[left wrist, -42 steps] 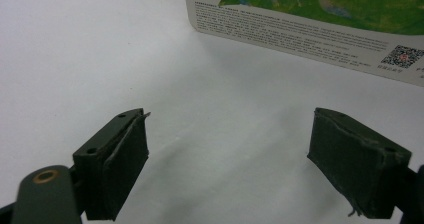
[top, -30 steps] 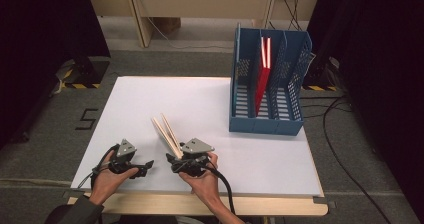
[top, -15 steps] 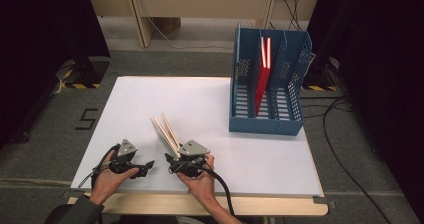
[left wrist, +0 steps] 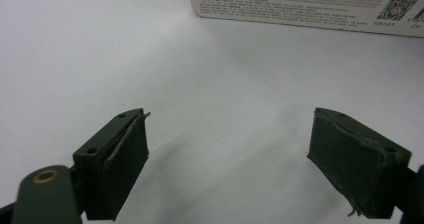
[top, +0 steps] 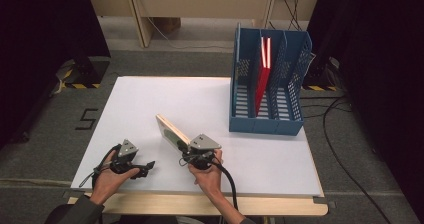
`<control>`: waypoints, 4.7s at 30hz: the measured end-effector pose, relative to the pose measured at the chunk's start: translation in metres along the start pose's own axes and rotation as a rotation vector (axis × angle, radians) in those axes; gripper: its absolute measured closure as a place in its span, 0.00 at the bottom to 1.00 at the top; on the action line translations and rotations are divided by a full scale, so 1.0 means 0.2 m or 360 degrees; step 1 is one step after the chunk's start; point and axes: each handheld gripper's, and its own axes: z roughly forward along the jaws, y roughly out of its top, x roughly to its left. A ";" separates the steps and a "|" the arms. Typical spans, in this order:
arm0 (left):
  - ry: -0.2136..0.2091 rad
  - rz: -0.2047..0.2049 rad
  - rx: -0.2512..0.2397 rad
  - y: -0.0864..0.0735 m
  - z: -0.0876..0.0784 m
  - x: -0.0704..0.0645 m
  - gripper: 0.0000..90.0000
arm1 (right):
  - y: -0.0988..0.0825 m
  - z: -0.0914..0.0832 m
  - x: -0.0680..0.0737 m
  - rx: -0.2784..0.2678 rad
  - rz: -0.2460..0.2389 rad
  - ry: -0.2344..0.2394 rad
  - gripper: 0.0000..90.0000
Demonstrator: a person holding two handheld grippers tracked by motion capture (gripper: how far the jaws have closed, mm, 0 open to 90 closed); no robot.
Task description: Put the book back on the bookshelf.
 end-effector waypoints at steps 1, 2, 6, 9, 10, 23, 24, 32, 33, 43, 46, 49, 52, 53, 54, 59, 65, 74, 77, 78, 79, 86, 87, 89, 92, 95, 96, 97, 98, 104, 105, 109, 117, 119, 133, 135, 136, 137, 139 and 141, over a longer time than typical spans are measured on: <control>0.0002 -0.0001 0.0000 0.00 0.00 0.00 0.17 | 0.00 -0.01 -0.02 -0.0017 0.0048 0.0009 0.83; 0.0002 0.0001 0.0001 0.00 0.00 0.00 0.17 | 0.01 -0.01 -0.04 -0.0031 0.0105 0.0026 0.84; 0.0000 0.0001 -0.0002 0.00 0.00 0.00 0.17 | 0.03 -0.04 -0.08 -0.0074 0.0131 0.0025 0.84; -0.0004 -0.0001 -0.0002 0.00 0.00 0.00 0.17 | 0.04 -0.05 -0.10 -0.0085 0.0120 0.0016 0.84; -0.0006 0.0000 0.0000 0.00 0.00 0.00 0.17 | 0.04 -0.06 -0.10 -0.0080 0.0117 0.0014 0.84; -0.0010 0.0002 -0.0005 0.00 0.00 -0.01 0.17 | 0.05 -0.08 -0.13 -0.0083 0.0062 0.0011 0.84; -0.0013 0.0008 -0.0002 0.00 0.00 -0.01 0.17 | 0.05 -0.08 -0.13 -0.0078 0.0052 0.0007 0.84; -0.0017 0.0017 0.0022 0.00 0.01 -0.01 0.17 | 0.01 -0.10 -0.15 -0.0060 0.0036 0.0012 0.83; -0.0016 0.0018 0.0022 0.00 0.01 -0.01 0.17 | 0.01 -0.10 -0.15 -0.0060 0.0041 0.0013 0.83; -0.0018 0.0019 0.0024 -0.01 0.01 -0.01 0.17 | -0.03 -0.08 -0.16 -0.0044 0.0037 0.0017 0.81; -0.0019 0.0022 0.0021 -0.01 0.01 -0.01 0.17 | -0.03 -0.06 -0.16 -0.0025 0.0041 0.0016 0.80; -0.0018 0.0024 0.0027 -0.01 0.01 -0.01 0.17 | -0.04 -0.05 -0.15 -0.0025 0.0040 0.0020 0.80; -0.0016 0.0020 0.0022 -0.01 0.01 -0.01 0.17 | -0.04 -0.05 -0.15 -0.0033 0.0038 0.0016 0.82; -0.0016 0.0021 0.0023 0.00 0.01 -0.01 0.17 | -0.04 -0.05 -0.15 -0.0035 0.0043 0.0019 0.82; -0.0017 0.0018 0.0023 0.00 0.01 -0.01 0.17 | -0.04 -0.05 -0.15 -0.0043 0.0039 0.0020 0.83; -0.0016 0.0025 0.0022 0.00 0.00 -0.01 0.17 | -0.03 -0.05 -0.14 -0.0079 0.0047 0.0033 0.84; -0.0015 0.0024 0.0021 -0.01 0.00 -0.01 0.17 | 0.03 -0.08 -0.14 -0.0106 -0.0016 0.0024 0.84; -0.0013 0.0022 0.0020 -0.01 0.00 -0.01 0.17 | 0.08 -0.16 -0.19 -0.0156 0.0017 -0.0022 0.84; -0.0010 0.0019 0.0020 -0.01 0.00 0.00 0.17 | 0.10 -0.22 -0.21 -0.0180 0.0007 -0.0040 0.84; -0.0011 0.0014 0.0019 -0.01 0.00 0.00 0.17 | 0.11 -0.23 -0.21 -0.0191 0.0007 -0.0047 0.84; -0.0018 0.0012 0.0020 -0.01 0.00 0.00 0.17 | 0.12 -0.25 -0.22 -0.0194 0.0018 -0.0051 0.84; -0.0020 0.0012 0.0034 -0.01 0.02 -0.01 0.17 | 0.15 -0.36 -0.25 -0.0215 0.0017 -0.0072 0.84; -0.0018 0.0016 0.0037 0.00 0.02 -0.01 0.17 | 0.15 -0.38 -0.25 -0.0220 0.0011 -0.0072 0.84; -0.0011 0.0015 0.0041 0.00 0.02 0.00 0.17 | 0.16 -0.42 -0.25 -0.0223 0.0008 -0.0069 0.84; -0.0011 0.0014 0.0035 -0.01 0.02 0.00 0.17 | 0.17 -0.48 -0.25 -0.0234 0.0010 -0.0066 0.84; -0.0003 0.0012 0.0038 -0.01 0.02 0.01 0.17 | 0.18 -0.55 -0.27 -0.0247 0.0018 -0.0081 0.84; -0.0002 0.0015 0.0040 -0.01 0.02 0.01 0.17 | 0.18 -0.58 -0.28 -0.0252 0.0015 -0.0101 0.84; -0.0002 0.0016 0.0045 -0.01 0.02 0.01 0.17 | 0.19 -0.59 -0.29 -0.0259 0.0027 -0.0107 0.84; -0.0001 0.0014 0.0044 -0.01 0.03 0.01 0.17 | 0.19 -0.62 -0.30 -0.0258 0.0021 -0.0125 0.84; 0.0007 0.0015 0.0053 -0.01 0.03 0.01 0.17 | 0.20 -0.78 -0.38 -0.0322 0.0045 -0.0196 0.84; 0.0006 0.0014 0.0054 -0.01 0.03 0.01 0.17 | 0.20 -0.81 -0.39 -0.0339 0.0072 -0.0208 0.84; 0.0002 0.0017 0.0056 -0.01 0.04 0.01 0.17 | 0.20 -0.91 -0.45 -0.0353 0.0059 -0.0283 0.84; 0.0000 0.0010 0.0056 -0.01 0.04 0.01 0.17 | 0.20 -1.09 -0.54 -0.0399 0.0109 -0.0395 0.84; 0.0001 0.0009 0.0060 -0.01 0.04 0.01 0.17 | 0.21 -1.13 -0.58 -0.0409 0.0139 -0.0434 0.84; 0.0002 0.0005 0.0055 -0.01 0.05 0.01 0.17 | 0.32 -1.21 -0.88 -0.0434 0.0208 -0.0770 0.84; -0.0002 0.0004 0.0057 -0.01 0.05 0.01 0.17 | 0.33 -1.19 -0.92 -0.0415 0.0188 -0.0825 0.84; -0.0003 0.0002 0.0057 -0.01 0.05 0.01 0.17 | 0.34 -1.19 -0.94 -0.0406 0.0185 -0.0848 0.84; -0.0001 0.0002 0.0057 -0.01 0.05 0.01 0.17 | 0.34 -1.18 -0.96 -0.0405 0.0190 -0.0857 0.84; -0.0001 0.0004 0.0057 -0.01 0.05 0.01 0.17 | 0.35 -1.16 -0.99 -0.0400 0.0218 -0.0879 0.84; -0.0006 0.0003 0.0053 -0.01 0.05 0.01 0.17 | 0.36 -1.13 -1.04 -0.0384 0.0224 -0.0925 0.84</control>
